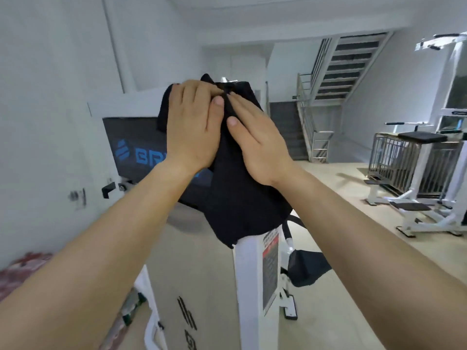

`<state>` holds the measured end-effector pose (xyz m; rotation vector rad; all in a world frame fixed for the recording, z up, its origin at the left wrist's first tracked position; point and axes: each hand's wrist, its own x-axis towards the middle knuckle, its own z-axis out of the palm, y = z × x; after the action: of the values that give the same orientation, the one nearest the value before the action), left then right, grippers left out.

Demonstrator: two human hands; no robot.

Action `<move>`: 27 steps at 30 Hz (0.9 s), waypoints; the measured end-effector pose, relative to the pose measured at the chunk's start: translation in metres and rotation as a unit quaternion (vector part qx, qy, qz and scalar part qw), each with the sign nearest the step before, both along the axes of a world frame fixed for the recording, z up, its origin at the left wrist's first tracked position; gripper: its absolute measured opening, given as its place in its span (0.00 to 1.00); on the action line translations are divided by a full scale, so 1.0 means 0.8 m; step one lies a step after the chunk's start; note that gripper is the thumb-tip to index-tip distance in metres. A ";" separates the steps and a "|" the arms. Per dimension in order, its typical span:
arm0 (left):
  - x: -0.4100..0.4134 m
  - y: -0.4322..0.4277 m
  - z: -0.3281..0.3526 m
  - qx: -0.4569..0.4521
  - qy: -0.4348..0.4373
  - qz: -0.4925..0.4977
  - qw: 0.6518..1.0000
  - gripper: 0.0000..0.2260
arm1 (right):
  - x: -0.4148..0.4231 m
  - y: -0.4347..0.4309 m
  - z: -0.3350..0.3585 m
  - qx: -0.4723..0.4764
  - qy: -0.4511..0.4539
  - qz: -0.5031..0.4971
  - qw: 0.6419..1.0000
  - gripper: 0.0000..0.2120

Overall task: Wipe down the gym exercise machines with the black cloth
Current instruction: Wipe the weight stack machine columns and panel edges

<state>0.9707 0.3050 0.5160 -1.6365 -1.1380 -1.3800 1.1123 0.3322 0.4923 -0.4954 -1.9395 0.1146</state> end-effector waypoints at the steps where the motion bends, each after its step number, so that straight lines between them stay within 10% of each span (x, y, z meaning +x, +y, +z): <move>1: 0.006 0.001 -0.002 -0.006 -0.009 0.000 1.000 0.17 | 0.005 0.008 -0.001 0.007 0.001 0.013 1.000 0.27; 8: 0.038 0.003 -0.006 -0.056 -0.137 -0.020 0.989 0.20 | 0.020 0.049 0.011 0.029 -0.051 0.091 0.994 0.27; 19: 0.082 -0.032 0.019 -0.222 -0.139 0.230 0.937 0.28 | 0.017 0.112 0.031 -0.054 -0.074 0.368 0.925 0.24; 27: 0.143 0.000 0.001 -0.219 -0.103 0.536 0.808 0.24 | 0.002 0.163 0.022 0.029 -0.058 0.479 0.876 0.26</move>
<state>1.0852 0.3046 0.5167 -0.7568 -2.1584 -0.5393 1.1138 0.4627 0.5098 0.5567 -2.1344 0.6650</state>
